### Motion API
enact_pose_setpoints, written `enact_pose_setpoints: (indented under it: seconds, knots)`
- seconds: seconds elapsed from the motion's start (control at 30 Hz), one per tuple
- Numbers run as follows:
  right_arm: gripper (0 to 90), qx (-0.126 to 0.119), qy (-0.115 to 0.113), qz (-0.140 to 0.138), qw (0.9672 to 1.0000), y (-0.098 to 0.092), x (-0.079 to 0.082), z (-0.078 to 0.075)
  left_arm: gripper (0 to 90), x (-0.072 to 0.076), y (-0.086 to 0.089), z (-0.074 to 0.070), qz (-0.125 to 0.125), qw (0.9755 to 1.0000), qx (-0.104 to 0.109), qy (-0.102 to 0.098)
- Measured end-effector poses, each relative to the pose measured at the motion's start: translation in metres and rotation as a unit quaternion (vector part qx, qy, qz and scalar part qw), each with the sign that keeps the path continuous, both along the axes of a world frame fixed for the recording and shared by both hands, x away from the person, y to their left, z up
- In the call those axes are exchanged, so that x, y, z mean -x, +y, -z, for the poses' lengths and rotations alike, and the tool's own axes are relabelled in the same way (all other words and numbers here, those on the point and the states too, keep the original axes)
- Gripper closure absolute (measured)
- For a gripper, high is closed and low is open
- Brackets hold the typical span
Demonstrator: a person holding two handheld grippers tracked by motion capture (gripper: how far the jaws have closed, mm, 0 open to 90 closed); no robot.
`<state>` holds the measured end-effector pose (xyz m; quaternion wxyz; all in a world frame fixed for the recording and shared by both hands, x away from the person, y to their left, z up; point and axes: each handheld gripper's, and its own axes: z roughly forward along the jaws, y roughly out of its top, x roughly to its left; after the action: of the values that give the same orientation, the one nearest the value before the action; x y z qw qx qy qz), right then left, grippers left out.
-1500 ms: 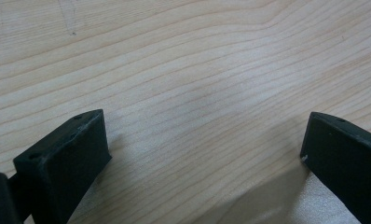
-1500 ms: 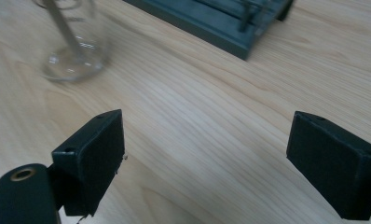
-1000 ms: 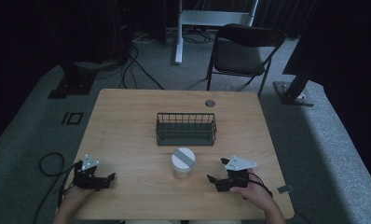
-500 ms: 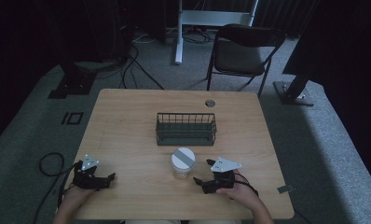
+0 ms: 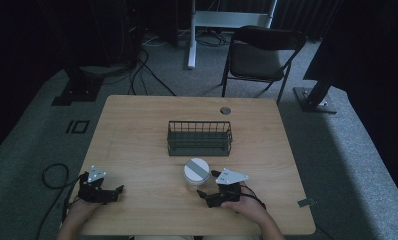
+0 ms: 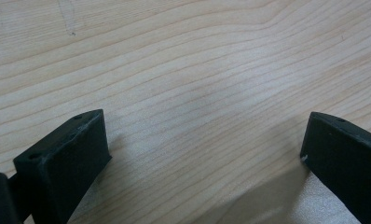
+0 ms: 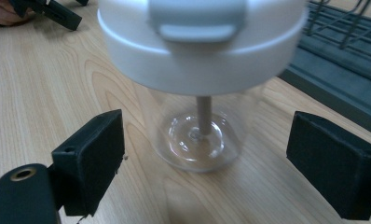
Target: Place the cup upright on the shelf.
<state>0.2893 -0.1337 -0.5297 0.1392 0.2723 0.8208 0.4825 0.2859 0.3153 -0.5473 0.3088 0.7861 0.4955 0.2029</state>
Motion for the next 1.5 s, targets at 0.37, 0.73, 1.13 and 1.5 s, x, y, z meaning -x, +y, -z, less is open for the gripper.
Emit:
enact_pose_setpoints:
  seconds: [0.37, 0.73, 1.13, 1.5]
  knots:
    - [11.0, -0.018, 0.004, 0.013, 0.9997, 0.018, -0.004, 0.006, 1.1, 0.000, 0.000, 0.000, 0.001, 1.0000, 0.000, 0.000]
    - [11.0, -0.033, 0.004, 0.034, 0.9989, 0.027, -0.005, 0.011, 1.1, 0.000, 0.000, 0.000, 0.001, 1.0000, 0.000, 0.000]
    - [10.9, -0.046, 0.012, 0.048, 0.9977, 0.032, -0.008, 0.013, 1.1, 0.000, 0.000, 0.000, 0.001, 1.0000, 0.000, 0.000]
    - [16.6, -0.040, 0.003, 0.064, 0.9971, 0.041, -0.006, 0.015, 1.1, 0.000, 0.000, 0.000, 0.001, 1.0000, 0.000, 0.000]
